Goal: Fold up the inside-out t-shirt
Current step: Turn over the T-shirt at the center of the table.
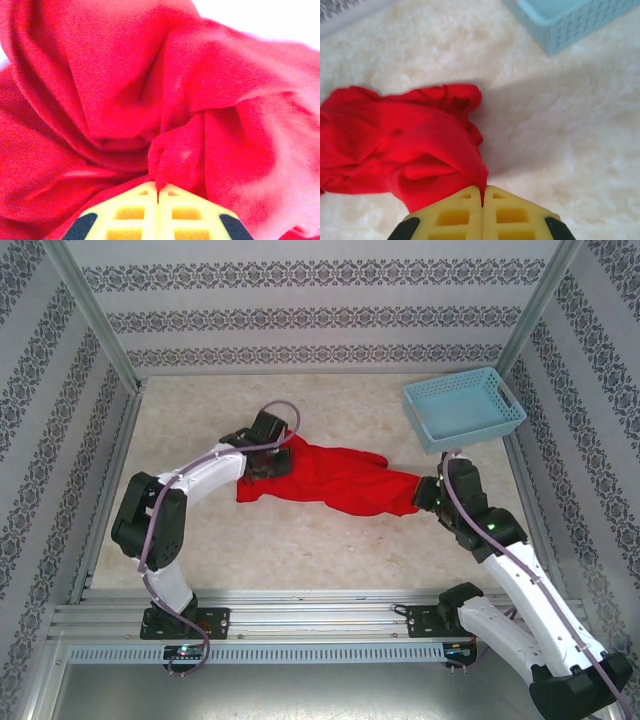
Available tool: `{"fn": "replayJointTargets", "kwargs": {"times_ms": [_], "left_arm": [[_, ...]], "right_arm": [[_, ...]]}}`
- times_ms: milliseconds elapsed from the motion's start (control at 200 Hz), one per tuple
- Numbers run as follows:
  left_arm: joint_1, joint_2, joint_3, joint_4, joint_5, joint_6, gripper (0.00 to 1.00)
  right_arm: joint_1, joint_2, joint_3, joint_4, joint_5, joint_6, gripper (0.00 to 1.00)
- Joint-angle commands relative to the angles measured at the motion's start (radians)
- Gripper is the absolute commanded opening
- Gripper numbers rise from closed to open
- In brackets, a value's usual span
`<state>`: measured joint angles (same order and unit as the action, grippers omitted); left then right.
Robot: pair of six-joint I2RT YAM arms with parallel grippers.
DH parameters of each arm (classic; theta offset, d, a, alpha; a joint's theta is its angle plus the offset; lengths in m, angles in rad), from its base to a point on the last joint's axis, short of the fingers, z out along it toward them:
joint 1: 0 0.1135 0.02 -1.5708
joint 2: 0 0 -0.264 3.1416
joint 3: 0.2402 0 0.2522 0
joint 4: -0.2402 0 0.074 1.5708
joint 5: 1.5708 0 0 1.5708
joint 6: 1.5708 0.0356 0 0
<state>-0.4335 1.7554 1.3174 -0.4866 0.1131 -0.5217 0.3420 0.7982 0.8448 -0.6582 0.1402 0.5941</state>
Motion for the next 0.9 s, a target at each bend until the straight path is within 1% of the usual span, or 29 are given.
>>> {"fn": "replayJointTargets", "kwargs": {"times_ms": [0,55,100,140,200,255,305,375,445,515,620,659,694,749,829,894], "left_arm": [[0.033,-0.112,0.209,-0.112,-0.164,0.086,0.0],[0.041,-0.164,0.307,-0.151,-0.27,0.118,0.0],[0.042,-0.213,0.354,-0.15,-0.335,0.148,0.0],[0.041,-0.268,0.354,-0.115,-0.368,0.17,0.0],[0.041,-0.356,0.301,-0.033,-0.387,0.194,0.0],[0.042,-0.418,0.235,0.019,-0.378,0.198,0.0],[0.042,-0.457,0.166,0.046,-0.349,0.197,0.0],[0.042,-0.487,0.063,0.052,-0.303,0.167,0.0],[0.041,-0.505,-0.048,0.05,-0.223,0.126,0.0],[0.034,-0.515,-0.183,0.078,-0.102,0.083,0.09],[-0.002,-0.495,-0.345,0.093,0.021,0.048,0.3],[-0.014,-0.491,-0.395,0.086,0.024,0.037,0.39],[-0.015,-0.496,-0.438,0.082,0.014,0.018,0.5],[-0.011,-0.511,-0.492,0.079,-0.029,0.0,0.63],[0.006,-0.506,-0.516,0.079,-0.061,-0.006,0.71],[0.011,-0.468,-0.487,0.08,-0.052,0.012,0.71]], "right_arm": [[-0.028,0.038,0.196,-0.013,0.008,-0.095,0.0],[-0.035,0.062,0.308,-0.034,0.014,-0.132,0.0],[-0.035,0.072,0.403,-0.045,0.022,-0.158,0.0],[-0.035,0.075,0.476,-0.046,0.024,-0.175,0.0],[-0.035,0.071,0.547,-0.033,0.019,-0.197,0.0],[-0.035,0.066,0.573,-0.024,0.004,-0.202,0.0],[-0.034,0.059,0.563,-0.008,-0.024,-0.198,0.0],[-0.033,0.045,0.492,0.025,-0.076,-0.177,0.0],[-0.033,0.035,0.389,0.041,-0.102,-0.147,0.0],[-0.034,0.021,0.258,0.037,-0.104,-0.115,0.0],[-0.039,-0.01,0.096,0.009,-0.074,-0.072,0.0],[-0.045,-0.023,0.048,-0.012,-0.056,-0.056,0.0],[-0.055,-0.037,0.011,-0.035,-0.04,-0.043,0.0],[-0.077,-0.063,-0.04,-0.066,-0.022,-0.019,0.0],[-0.124,-0.095,-0.095,-0.092,-0.017,0.004,0.0],[-0.172,-0.105,-0.126,-0.087,-0.062,0.017,0.0]]}}
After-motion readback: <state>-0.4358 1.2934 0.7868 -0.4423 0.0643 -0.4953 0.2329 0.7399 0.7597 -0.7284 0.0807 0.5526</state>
